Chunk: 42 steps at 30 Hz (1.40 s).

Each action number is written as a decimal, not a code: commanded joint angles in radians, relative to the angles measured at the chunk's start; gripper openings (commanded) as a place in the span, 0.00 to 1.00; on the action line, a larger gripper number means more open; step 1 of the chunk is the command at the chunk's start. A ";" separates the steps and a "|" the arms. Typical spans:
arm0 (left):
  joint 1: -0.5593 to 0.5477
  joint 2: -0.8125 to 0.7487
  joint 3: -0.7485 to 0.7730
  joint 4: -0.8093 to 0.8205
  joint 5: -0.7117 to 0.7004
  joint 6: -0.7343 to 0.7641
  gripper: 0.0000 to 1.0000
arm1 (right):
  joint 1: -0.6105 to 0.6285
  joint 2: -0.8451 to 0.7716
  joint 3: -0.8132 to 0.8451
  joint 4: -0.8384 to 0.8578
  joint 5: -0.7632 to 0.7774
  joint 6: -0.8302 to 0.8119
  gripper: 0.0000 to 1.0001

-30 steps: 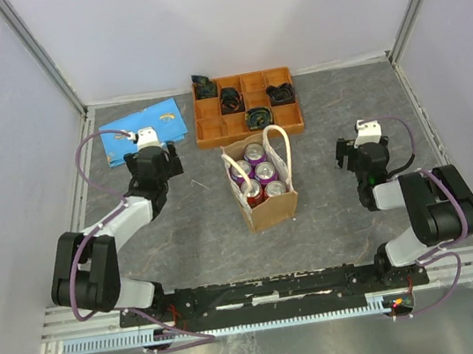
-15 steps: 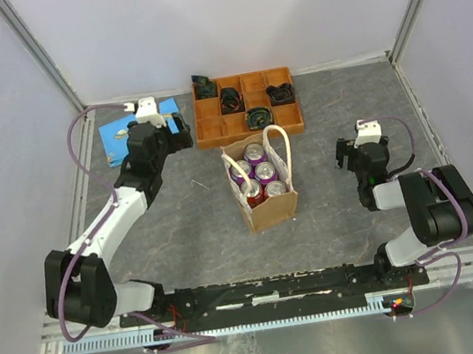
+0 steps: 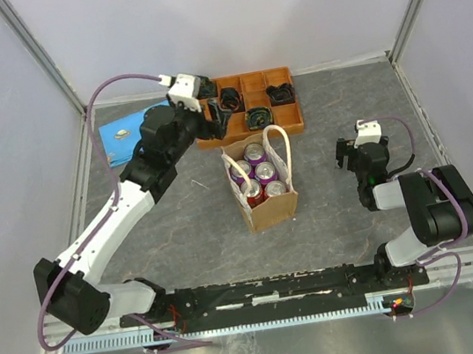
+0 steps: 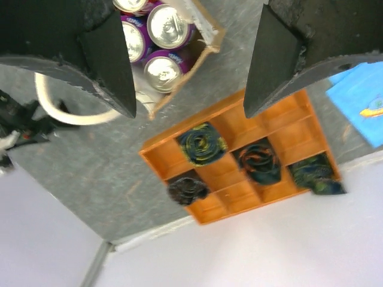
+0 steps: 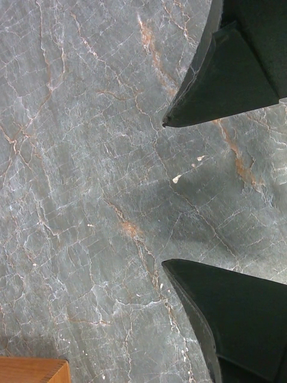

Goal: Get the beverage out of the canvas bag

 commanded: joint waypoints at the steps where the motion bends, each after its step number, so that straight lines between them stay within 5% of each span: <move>1: -0.083 0.036 0.096 -0.049 0.082 0.084 0.61 | -0.004 -0.009 0.026 0.033 -0.002 -0.004 0.99; 5: -0.142 0.143 0.196 -0.122 0.127 0.125 0.32 | -0.004 -0.009 0.026 0.033 -0.002 -0.004 0.99; 9: -0.229 0.264 0.316 -0.271 0.064 0.175 0.24 | -0.004 -0.009 0.026 0.033 -0.002 -0.006 0.99; 19: -0.314 0.388 0.404 -0.510 -0.091 0.128 0.30 | -0.003 -0.009 0.026 0.033 -0.002 -0.004 0.99; 29: -0.366 0.297 0.240 -0.534 -0.092 0.126 0.35 | -0.003 -0.009 0.026 0.033 -0.002 -0.004 0.99; 42: -0.455 0.182 0.064 -0.466 -0.043 0.103 0.63 | -0.004 -0.009 0.026 0.033 -0.002 -0.005 0.99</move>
